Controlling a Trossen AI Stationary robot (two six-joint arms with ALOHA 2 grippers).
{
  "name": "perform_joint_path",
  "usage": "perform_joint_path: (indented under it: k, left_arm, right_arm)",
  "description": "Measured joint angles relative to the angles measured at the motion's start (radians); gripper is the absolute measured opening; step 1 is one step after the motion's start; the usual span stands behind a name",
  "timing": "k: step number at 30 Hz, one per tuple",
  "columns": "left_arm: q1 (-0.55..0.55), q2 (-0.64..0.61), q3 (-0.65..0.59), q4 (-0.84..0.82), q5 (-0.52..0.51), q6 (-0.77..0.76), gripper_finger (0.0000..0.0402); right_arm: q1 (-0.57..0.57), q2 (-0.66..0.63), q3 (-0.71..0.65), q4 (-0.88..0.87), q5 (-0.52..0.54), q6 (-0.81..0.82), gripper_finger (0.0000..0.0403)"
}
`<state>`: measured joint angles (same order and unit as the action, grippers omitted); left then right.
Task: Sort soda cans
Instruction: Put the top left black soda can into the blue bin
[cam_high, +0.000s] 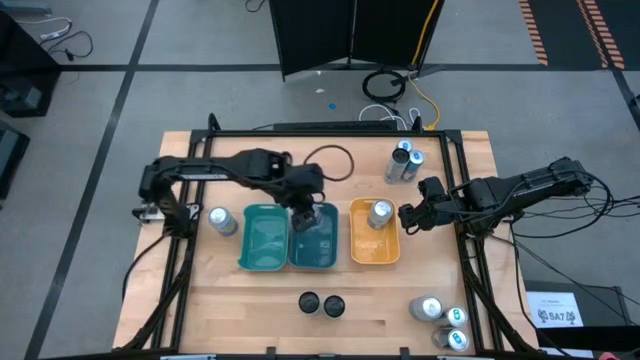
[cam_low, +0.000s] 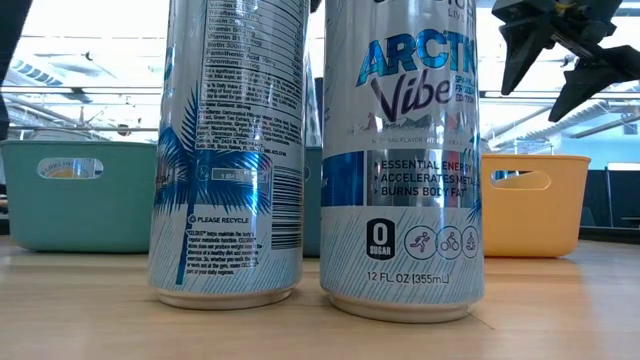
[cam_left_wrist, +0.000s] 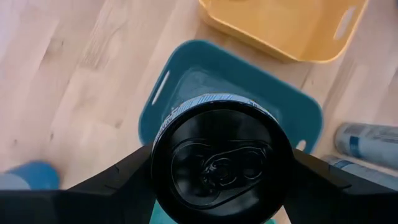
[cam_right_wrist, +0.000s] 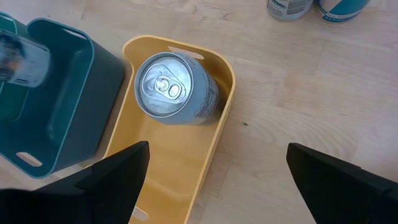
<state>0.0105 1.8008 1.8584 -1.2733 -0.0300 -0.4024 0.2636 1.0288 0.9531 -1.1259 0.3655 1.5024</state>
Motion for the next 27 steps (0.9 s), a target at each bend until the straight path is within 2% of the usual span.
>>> perform_joint_path:
  k: [7,27]
  left_arm:
    - [0.000,0.113,0.096,-0.016,-0.001,0.026,0.0277]
    - [0.000,0.214,0.096,0.039,-0.004,0.016,0.0277]
  right_arm:
    - [0.000,0.000,0.000,0.000,0.000,0.000,0.0373]
    - [0.000,0.000,0.000,0.000,-0.002,-0.026,0.0373]
